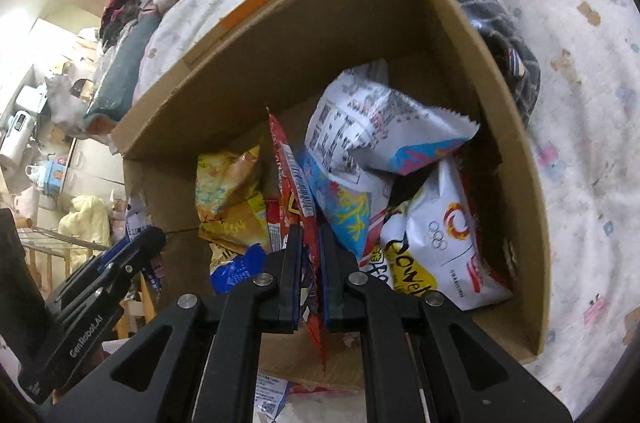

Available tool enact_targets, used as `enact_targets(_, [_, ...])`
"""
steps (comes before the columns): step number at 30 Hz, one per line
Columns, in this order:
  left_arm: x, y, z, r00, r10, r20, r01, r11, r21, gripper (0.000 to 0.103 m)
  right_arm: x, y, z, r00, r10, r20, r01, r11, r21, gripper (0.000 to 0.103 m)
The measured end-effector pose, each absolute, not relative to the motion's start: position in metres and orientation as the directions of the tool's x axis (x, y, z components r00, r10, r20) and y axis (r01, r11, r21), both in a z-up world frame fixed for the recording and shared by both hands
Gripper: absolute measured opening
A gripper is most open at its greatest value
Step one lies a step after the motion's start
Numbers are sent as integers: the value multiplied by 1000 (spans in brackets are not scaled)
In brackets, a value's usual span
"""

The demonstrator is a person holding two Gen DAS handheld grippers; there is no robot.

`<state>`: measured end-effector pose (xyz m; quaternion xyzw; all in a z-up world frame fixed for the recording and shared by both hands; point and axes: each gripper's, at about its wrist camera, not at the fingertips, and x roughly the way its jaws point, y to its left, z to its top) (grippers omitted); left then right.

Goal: Organize snacks
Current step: 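Carry both bags over the box and open both tools to drop them inside, then lift both open tools away from the box toward the remaining snacks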

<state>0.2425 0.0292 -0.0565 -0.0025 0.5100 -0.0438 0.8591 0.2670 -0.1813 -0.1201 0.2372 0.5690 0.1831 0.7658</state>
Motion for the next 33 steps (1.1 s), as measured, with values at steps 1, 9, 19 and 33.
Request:
enact_targets(1, [243,30,-58,471,-82,-878,73,996,-54,14,267,-182,-119,286,556,-781,-8,816,578,9])
enact_targets(9, [244,29,-63,442,-103,-891,74,994,-79,14,262,-197,-106,311,592,-743,19,778,628,14])
enact_targets(19, [243,27,-61,457,-58,-888,57,998,-36,19,255,-195,-69,407,565,-717,-79,804,589,69])
enact_targets(33, [235,19,-38,560,-3,-829,70,997,44,75,254,-204,-52,500,572,-651,-87,780,619,82])
